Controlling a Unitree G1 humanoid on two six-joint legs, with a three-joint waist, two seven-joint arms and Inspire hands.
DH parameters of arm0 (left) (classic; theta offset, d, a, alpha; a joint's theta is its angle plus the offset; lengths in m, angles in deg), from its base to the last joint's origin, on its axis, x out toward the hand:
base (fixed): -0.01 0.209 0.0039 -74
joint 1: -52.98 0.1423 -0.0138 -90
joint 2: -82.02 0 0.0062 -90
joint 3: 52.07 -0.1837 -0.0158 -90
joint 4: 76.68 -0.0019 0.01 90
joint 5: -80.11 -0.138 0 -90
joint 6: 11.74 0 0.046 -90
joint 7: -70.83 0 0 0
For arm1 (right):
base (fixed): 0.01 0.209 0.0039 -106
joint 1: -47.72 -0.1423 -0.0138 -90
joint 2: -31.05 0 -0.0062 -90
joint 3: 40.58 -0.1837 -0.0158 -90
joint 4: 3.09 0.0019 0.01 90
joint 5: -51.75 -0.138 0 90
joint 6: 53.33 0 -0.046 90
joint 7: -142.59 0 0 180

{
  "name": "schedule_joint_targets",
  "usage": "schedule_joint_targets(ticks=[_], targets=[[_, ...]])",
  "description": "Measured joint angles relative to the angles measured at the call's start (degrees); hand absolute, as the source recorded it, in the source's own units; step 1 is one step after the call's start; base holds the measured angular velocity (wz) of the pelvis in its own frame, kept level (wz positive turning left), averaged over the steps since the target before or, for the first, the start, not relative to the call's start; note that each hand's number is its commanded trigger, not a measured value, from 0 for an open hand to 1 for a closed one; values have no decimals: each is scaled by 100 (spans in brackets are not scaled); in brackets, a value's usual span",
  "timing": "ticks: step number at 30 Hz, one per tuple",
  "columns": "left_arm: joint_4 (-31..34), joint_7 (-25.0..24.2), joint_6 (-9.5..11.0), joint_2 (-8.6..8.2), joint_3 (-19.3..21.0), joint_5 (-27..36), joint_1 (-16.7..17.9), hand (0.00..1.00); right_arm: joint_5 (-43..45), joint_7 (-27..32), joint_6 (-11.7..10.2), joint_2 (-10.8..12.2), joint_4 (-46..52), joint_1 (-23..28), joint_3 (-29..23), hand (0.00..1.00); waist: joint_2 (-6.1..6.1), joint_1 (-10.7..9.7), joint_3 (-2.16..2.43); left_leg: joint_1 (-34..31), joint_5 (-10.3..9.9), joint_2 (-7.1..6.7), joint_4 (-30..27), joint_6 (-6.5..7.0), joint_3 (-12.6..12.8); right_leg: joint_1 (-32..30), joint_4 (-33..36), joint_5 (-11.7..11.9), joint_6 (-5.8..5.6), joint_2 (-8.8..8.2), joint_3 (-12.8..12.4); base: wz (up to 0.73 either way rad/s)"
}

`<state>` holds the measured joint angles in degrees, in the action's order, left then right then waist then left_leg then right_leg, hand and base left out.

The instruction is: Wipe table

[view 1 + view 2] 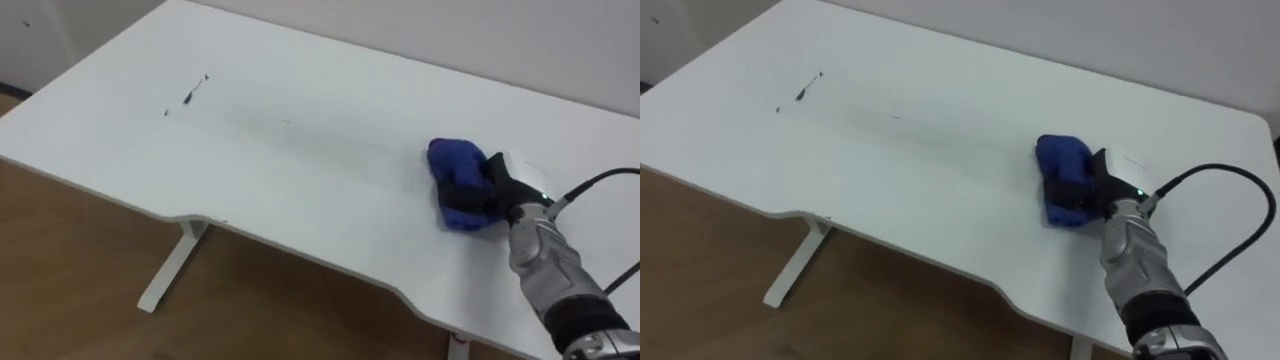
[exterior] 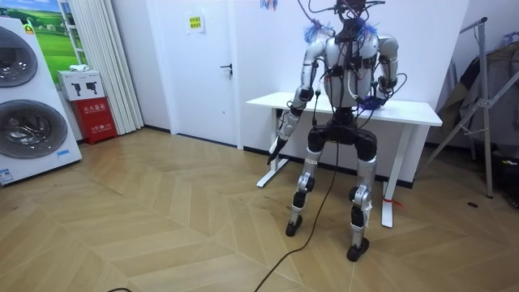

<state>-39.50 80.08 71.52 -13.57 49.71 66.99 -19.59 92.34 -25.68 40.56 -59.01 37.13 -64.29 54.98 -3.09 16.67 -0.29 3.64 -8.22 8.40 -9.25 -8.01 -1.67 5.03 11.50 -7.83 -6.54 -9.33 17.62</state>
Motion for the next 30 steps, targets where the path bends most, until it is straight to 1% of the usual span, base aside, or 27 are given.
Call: schedule_joint_targets(ticks=[2,5,7,14,18,22,25,27,30], targets=[[14,16,72,0,-23,2,-69,0,-2,17,-58,-8,0,100,-9,0,-25,-113,14,18,0,0,6,0,33,2,0,1,1,1,-31,-7],[8,25,76,-2,-85,2,-72,0,-12,57,-71,-27,0,157,-13,0,-34,-207,15,46,0,0,5,0,60,-11,2,2,2,1,-43,-1],[7,27,76,-7,-92,2,-51,0,-12,81,-70,-29,0,198,-14,0,-17,-223,8,79,-9,1,8,-3,69,-2,2,1,2,1,-45,0],[8,30,49,-8,-88,3,141,0,1,97,-67,-35,1,243,-33,0,-28,-242,16,93,-23,0,-5,1,87,5,3,2,3,-1,-78,0],[9,37,41,-10,-87,5,152,0,63,122,-50,-36,93,258,-75,0,-11,-259,21,99,-23,1,-6,1,88,9,5,2,3,-1,-86,0],[9,108,53,-13,-99,41,112,0,47,147,-60,-36,269,267,-131,0,-9,-387,25,114,-26,-2,-5,7,125,4,7,2,2,0,-154,-4],[9,121,87,-12,-111,121,62,0,18,174,-56,-38,291,271,-249,0,1,-408,18,124,-30,-7,-3,14,167,10,19,2,3,0,-226,-7],[8,121,87,-13,-120,126,11,0,28,183,-41,-51,357,296,-250,0,9,-457,19,117,-30,-7,-1,14,169,-19,25,2,3,1,-232,-2],[37,117,80,-28,-134,129,-6,0,36,184,-6,-132,552,302,-250,0,19,-535,23,116,-31,-6,14,14,196,-40,23,2,3,2,-255,-4]])
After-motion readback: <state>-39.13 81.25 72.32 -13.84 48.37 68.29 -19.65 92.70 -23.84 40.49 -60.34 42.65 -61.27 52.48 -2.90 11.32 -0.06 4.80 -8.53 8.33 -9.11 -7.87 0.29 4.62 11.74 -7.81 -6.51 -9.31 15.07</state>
